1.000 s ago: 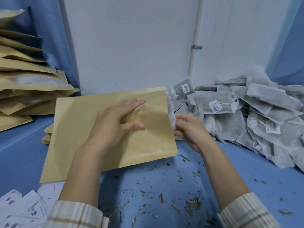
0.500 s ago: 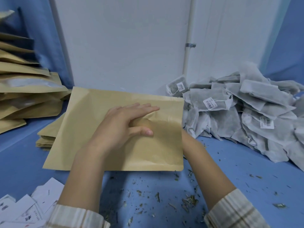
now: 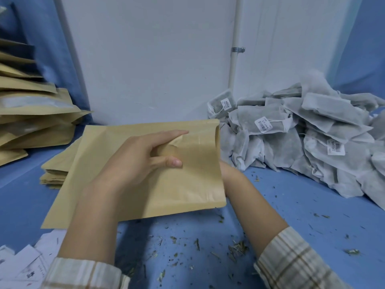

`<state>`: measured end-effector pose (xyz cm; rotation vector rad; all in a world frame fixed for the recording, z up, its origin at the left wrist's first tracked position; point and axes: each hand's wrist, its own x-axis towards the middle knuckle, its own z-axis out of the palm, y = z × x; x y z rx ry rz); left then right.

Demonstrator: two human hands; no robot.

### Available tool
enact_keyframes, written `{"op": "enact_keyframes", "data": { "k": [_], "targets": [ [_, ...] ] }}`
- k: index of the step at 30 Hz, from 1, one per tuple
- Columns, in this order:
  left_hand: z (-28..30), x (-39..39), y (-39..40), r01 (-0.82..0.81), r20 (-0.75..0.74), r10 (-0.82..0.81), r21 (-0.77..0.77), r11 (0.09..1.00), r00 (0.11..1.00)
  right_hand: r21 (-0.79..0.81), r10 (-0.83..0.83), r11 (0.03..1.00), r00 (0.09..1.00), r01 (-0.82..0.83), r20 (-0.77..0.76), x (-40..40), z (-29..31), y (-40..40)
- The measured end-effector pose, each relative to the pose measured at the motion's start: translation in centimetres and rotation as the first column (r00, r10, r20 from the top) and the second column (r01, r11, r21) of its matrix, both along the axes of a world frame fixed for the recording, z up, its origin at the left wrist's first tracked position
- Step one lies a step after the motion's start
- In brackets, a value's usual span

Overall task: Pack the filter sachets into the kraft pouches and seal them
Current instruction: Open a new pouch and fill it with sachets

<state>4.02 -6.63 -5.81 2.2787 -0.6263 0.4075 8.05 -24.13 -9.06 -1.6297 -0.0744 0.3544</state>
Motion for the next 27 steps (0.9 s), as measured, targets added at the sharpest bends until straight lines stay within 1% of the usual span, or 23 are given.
{"op": "enact_keyframes", "data": {
  "k": [1, 2, 3, 4, 5, 6, 7, 8, 9, 10, 11, 12, 13, 15, 16, 17, 18, 19, 20, 21, 23, 24, 27],
  "targets": [
    [0.0, 0.1, 0.3, -0.030, 0.020, 0.029, 0.014, 0.999, 0.999, 0.126, -0.031, 0.992, 0.996, 0.021, 0.080, 0.1, -0.1, -0.1],
    [-0.1, 0.1, 0.5, -0.066, 0.043, 0.065, 0.025, 0.997, 0.997, 0.191, -0.100, 0.980, 0.974, 0.061, 0.205, 0.4, -0.1, -0.5],
    [-0.1, 0.2, 0.7, -0.107, 0.070, 0.104, 0.033, 0.994, 0.992, 0.182, -0.209, 0.971, 0.926, 0.157, 0.316, 0.9, -0.5, -1.2],
    [-0.1, 0.2, 0.9, -0.142, 0.092, 0.138, 0.040, 0.989, 0.986, 0.087, -0.301, 0.952, 0.854, 0.292, 0.424, 1.6, -1.0, -2.1],
    [-0.2, 0.3, 1.0, -0.165, 0.102, 0.160, 0.044, 0.985, 0.982, -0.100, -0.322, 0.887, 0.759, 0.451, 0.566, 2.4, -1.9, -3.2],
    [-0.3, 0.4, 1.1, -0.174, 0.097, 0.169, 0.043, 0.984, 0.981, -0.332, -0.236, 0.760, 0.714, 0.558, 0.659, 3.0, -3.1, -4.2],
    [-0.5, 0.4, 1.1, -0.175, 0.079, 0.171, 0.039, 0.984, 0.982, -0.526, -0.109, 0.628, 0.734, 0.573, 0.670, 3.5, -4.3, -5.2],
    [-0.7, 0.5, 1.1, -0.172, 0.054, 0.170, 0.033, 0.985, 0.984, -0.676, 0.005, 0.517, 0.788, 0.525, 0.615, 3.8, -5.2, -5.7],
    [-0.8, 0.6, 1.1, -0.168, 0.032, 0.167, 0.028, 0.985, 0.985, -0.778, 0.087, 0.432, 0.838, 0.455, 0.539, 3.9, -6.0, -5.9],
    [-1.0, 0.6, 1.1, -0.163, 0.016, 0.163, 0.023, 0.986, 0.987, -0.828, 0.143, 0.373, 0.856, 0.417, 0.496, 4.0, -6.6, -5.8],
    [-1.1, 0.7, 1.1, -0.160, 0.008, 0.159, 0.018, 0.987, 0.987, -0.840, 0.159, 0.345, 0.856, 0.418, 0.491, 4.1, -6.8, -5.6],
    [-1.2, 0.8, 1.1, -0.158, 0.004, 0.158, 0.015, 0.987, 0.987, -0.812, 0.141, 0.358, 0.833, 0.461, 0.535, 4.4, -7.0, -5.5],
    [-1.3, 0.8, 1.1, -0.160, 0.004, 0.160, 0.011, 0.987, 0.987, -0.755, 0.076, 0.408, 0.805, 0.513, 0.588, 4.3, -6.7, -5.3],
    [-1.5, 0.8, 1.1, -0.165, 0.004, 0.165, 0.004, 0.986, 0.986, -0.546, -0.139, 0.591, 0.742, 0.594, 0.656, 4.3, -6.1, -5.5],
    [-1.5, 0.9, 1.1, -0.167, 0.003, 0.167, 0.001, 0.986, 0.986, -0.405, -0.270, 0.682, 0.723, 0.610, 0.636, 4.3, -5.6, -5.8],
    [-1.6, 0.9, 1.1, -0.170, 0.005, 0.170, 0.001, 0.985, 0.985, -0.245, -0.390, 0.756, 0.719, 0.607, 0.575, 4.3, -4.8, -6.2],
    [-1.6, 1.0, 1.1, -0.175, 0.007, 0.175, 0.001, 0.985, 0.985, -0.072, -0.488, 0.801, 0.719, 0.594, 0.495, 4.3, -4.0, -6.6],
    [-1.6, 1.0, 1.1, -0.182, 0.009, 0.182, 0.003, 0.983, 0.983, 0.071, -0.547, 0.817, 0.732, 0.572, 0.405, 4.1, -3.0, -7.1],
    [-1.6, 1.0, 1.2, -0.191, 0.014, 0.191, 0.004, 0.982, 0.981, 0.173, -0.554, 0.831, 0.761, 0.529, 0.336, 3.9, -2.1, -7.6],
    [-1.6, 1.0, 1.2, -0.199, 0.021, 0.199, 0.004, 0.980, 0.980, 0.223, -0.513, 0.857, 0.804, 0.464, 0.300, 3.6, -1.4, -8.1],
    [-1.6, 1.0, 1.4, -0.209, 0.025, 0.209, 0.010, 0.978, 0.978, 0.227, -0.352, 0.929, 0.887, 0.292, 0.299, 3.1, -0.8, -8.7],
    [-1.7, 1.0, 1.4, -0.213, 0.024, 0.213, 0.015, 0.977, 0.977, 0.216, -0.268, 0.954, 0.913, 0.208, 0.307, 3.0, -0.8, -8.8],
    [-1.8, 1.0, 1.5, -0.234, 0.013, 0.234, 0.030, 0.972, 0.972, 0.198, -0.056, 0.980, 0.944, -0.010, 0.325, 2.2, -0.8, -8.6]
  ]
}}
